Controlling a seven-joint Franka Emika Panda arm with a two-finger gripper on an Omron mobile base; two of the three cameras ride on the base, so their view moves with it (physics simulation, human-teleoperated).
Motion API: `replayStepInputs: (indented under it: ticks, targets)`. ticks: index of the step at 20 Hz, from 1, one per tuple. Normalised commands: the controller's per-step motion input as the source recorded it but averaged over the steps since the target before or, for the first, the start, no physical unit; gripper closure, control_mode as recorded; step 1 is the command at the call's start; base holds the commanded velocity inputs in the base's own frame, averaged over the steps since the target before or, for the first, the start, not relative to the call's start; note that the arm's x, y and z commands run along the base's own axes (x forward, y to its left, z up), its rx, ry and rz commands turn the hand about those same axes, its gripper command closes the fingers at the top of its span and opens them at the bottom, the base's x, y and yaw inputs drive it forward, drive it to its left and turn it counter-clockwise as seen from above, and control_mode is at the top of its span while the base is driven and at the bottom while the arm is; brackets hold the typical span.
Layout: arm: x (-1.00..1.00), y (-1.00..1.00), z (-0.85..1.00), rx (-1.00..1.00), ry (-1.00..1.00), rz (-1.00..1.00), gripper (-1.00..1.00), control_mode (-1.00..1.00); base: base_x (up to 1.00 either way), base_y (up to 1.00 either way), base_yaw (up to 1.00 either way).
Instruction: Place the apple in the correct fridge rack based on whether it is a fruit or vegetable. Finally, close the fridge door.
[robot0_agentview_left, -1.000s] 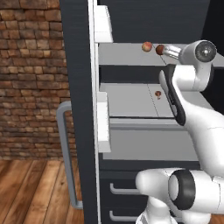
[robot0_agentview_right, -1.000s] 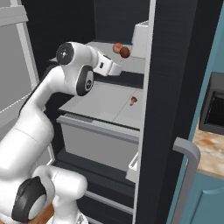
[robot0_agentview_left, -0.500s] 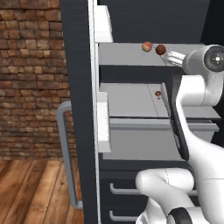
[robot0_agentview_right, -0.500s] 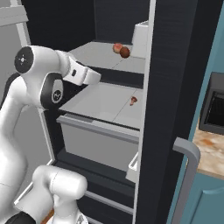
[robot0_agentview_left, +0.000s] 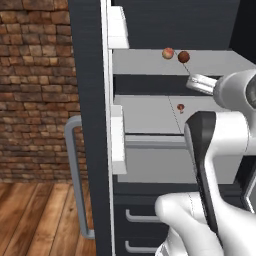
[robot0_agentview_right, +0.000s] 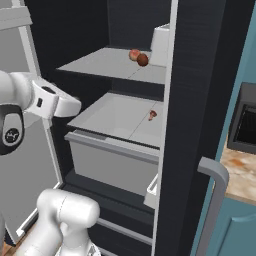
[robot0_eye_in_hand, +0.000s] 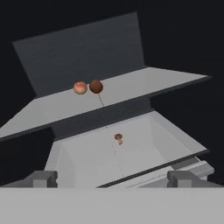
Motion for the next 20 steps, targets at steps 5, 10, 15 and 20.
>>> replayStepInputs:
  ticks: [5,10,15,20]
  targets:
    - [-0.85,0.24,0.00,-0.08,0.00,0.00,-1.00,-1.00,0.00,0.00,0.00]
    - [-0.42,0.08,0.00,-0.08,0.00,0.00,-1.00,-1.00,0.00,0.00,0.00]
    - [0.04,0.00,0.12,-0.07,0.04,0.00,-1.00,-1.00,0.00,0.00,0.00]
    - [0.04,0.00,0.04,-0.06,0.04,0.00,-1.00,-1.00,0.00,0.00,0.00]
